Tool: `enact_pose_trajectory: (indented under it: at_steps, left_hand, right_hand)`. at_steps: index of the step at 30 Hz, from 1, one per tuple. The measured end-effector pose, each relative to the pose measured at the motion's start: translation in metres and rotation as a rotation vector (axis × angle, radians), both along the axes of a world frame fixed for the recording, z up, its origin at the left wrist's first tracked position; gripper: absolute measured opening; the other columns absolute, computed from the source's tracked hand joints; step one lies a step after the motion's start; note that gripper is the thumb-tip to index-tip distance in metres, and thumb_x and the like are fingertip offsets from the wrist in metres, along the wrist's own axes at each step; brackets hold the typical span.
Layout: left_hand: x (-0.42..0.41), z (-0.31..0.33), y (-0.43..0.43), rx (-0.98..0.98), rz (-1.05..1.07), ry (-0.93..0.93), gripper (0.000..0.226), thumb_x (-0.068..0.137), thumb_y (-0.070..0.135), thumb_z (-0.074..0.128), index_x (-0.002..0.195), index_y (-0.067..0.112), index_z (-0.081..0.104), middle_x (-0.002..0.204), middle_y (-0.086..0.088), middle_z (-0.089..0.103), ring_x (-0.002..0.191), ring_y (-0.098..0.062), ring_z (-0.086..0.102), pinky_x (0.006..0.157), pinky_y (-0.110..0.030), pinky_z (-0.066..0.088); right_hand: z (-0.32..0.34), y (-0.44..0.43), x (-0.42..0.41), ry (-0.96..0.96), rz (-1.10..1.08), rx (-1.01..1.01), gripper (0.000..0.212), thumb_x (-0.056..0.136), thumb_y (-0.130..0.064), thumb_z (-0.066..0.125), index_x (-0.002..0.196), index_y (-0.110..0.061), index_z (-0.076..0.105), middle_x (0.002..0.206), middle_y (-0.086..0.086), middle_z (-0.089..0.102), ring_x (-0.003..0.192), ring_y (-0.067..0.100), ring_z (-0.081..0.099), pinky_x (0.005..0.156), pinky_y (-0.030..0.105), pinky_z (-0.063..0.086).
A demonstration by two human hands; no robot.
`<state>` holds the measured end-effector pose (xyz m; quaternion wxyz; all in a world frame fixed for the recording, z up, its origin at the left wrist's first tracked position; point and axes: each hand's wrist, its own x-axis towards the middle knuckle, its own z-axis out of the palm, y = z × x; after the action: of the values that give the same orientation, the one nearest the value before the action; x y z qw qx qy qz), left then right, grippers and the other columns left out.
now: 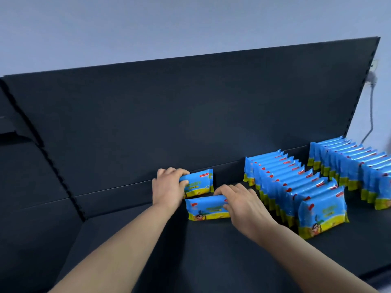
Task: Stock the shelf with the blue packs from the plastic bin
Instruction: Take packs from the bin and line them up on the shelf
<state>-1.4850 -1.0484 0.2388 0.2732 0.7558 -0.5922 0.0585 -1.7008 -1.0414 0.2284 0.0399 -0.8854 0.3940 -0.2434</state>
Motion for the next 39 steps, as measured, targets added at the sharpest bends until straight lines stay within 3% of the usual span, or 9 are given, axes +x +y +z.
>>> enact_pose_trajectory:
  at_steps: [4, 8, 11, 14, 19, 24, 28, 34, 39]
  left_hand:
    - [0.007, -0.013, 0.005, -0.166, 0.034, 0.053, 0.035, 0.086, 0.025, 0.068, 0.120, 0.023, 0.059, 0.117, 0.004, 0.056, 0.108, -0.020, 0.046, 0.088, -0.037, 0.044]
    - [0.015, -0.027, 0.019, -0.353, 0.131, 0.389, 0.028, 0.094, 0.011, 0.054, 0.122, 0.012, 0.055, 0.119, -0.002, 0.053, 0.109, -0.017, 0.050, 0.090, -0.023, 0.038]
    - [0.019, -0.034, 0.029, -0.362, 0.172, 0.673, 0.021, 0.099, 0.016, 0.044, 0.117, 0.013, 0.055, 0.114, 0.001, 0.057, 0.106, -0.016, 0.054, 0.089, -0.022, 0.036]
    - [0.015, -0.044, 0.038, -0.311, 0.159, 0.819, 0.017, 0.099, 0.032, 0.046, 0.106, 0.021, 0.056, 0.105, 0.007, 0.060, 0.104, -0.015, 0.056, 0.086, -0.023, 0.036]
    - [0.009, -0.053, 0.040, -0.071, 0.104, 0.641, 0.040, 0.086, 0.052, 0.061, 0.116, 0.028, 0.051, 0.108, 0.018, 0.060, 0.097, -0.003, 0.058, 0.083, -0.025, 0.045]
    - [0.009, -0.056, 0.037, 0.002, 0.151, 0.413, 0.037, 0.087, 0.053, 0.058, 0.113, 0.029, 0.051, 0.109, 0.017, 0.058, 0.106, -0.007, 0.053, 0.082, -0.028, 0.045]
    - [0.009, -0.057, 0.036, 0.017, 0.154, 0.359, 0.033, 0.091, 0.050, 0.054, 0.114, 0.026, 0.050, 0.112, 0.015, 0.057, 0.108, -0.010, 0.050, 0.080, -0.027, 0.043]
    - [0.011, -0.061, 0.034, 0.019, 0.153, 0.324, 0.036, 0.089, 0.050, 0.056, 0.113, 0.024, 0.049, 0.114, 0.012, 0.058, 0.107, -0.012, 0.050, 0.084, -0.030, 0.045]
    - [0.013, -0.062, 0.034, -0.009, 0.157, 0.406, 0.064, 0.082, 0.053, 0.065, 0.132, 0.020, 0.041, 0.129, 0.008, 0.053, 0.120, -0.014, 0.050, 0.096, -0.034, 0.046]
  right_hand:
    - [0.002, -0.016, 0.015, -0.009, 0.018, 0.044, 0.041, 0.090, -0.009, 0.052, 0.126, -0.029, 0.048, 0.116, -0.005, 0.044, 0.101, 0.015, 0.040, 0.082, 0.031, 0.039]
    - [0.000, -0.032, 0.036, 0.011, -0.003, 0.044, 0.047, 0.091, -0.008, 0.050, 0.133, -0.029, 0.044, 0.119, -0.002, 0.041, 0.105, 0.017, 0.040, 0.088, 0.033, 0.042]
    - [-0.003, -0.042, 0.053, 0.019, -0.035, 0.000, 0.052, 0.090, -0.006, 0.051, 0.134, -0.031, 0.043, 0.120, -0.001, 0.040, 0.106, 0.018, 0.040, 0.087, 0.031, 0.040]
    - [-0.006, -0.046, 0.068, -0.001, -0.091, -0.101, 0.054, 0.084, -0.006, 0.060, 0.131, -0.029, 0.047, 0.121, 0.000, 0.044, 0.107, 0.022, 0.044, 0.081, 0.031, 0.037]
    - [-0.018, -0.047, 0.080, -0.153, -0.268, -0.101, 0.078, 0.069, -0.018, 0.080, 0.136, -0.019, 0.041, 0.131, 0.010, 0.045, 0.110, 0.029, 0.050, 0.082, 0.041, 0.047]
    - [-0.060, -0.037, 0.082, -0.251, -0.229, 0.065, 0.076, 0.079, -0.014, 0.072, 0.139, -0.012, 0.026, 0.143, 0.019, 0.032, 0.120, 0.035, 0.048, 0.094, 0.043, 0.047]
    - [-0.066, -0.043, 0.083, -0.255, -0.173, 0.119, 0.068, 0.089, -0.016, 0.059, 0.145, -0.016, 0.022, 0.150, 0.010, 0.021, 0.124, 0.030, 0.045, 0.099, 0.039, 0.043]
    - [-0.064, -0.041, 0.083, -0.238, -0.190, 0.142, 0.068, 0.089, -0.020, 0.059, 0.145, -0.016, 0.021, 0.150, 0.009, 0.019, 0.122, 0.031, 0.046, 0.098, 0.039, 0.045]
    - [-0.057, -0.024, 0.067, -0.173, -0.239, 0.189, 0.063, 0.090, -0.022, 0.058, 0.142, -0.015, 0.023, 0.153, 0.012, 0.010, 0.126, 0.029, 0.042, 0.100, 0.035, 0.040]
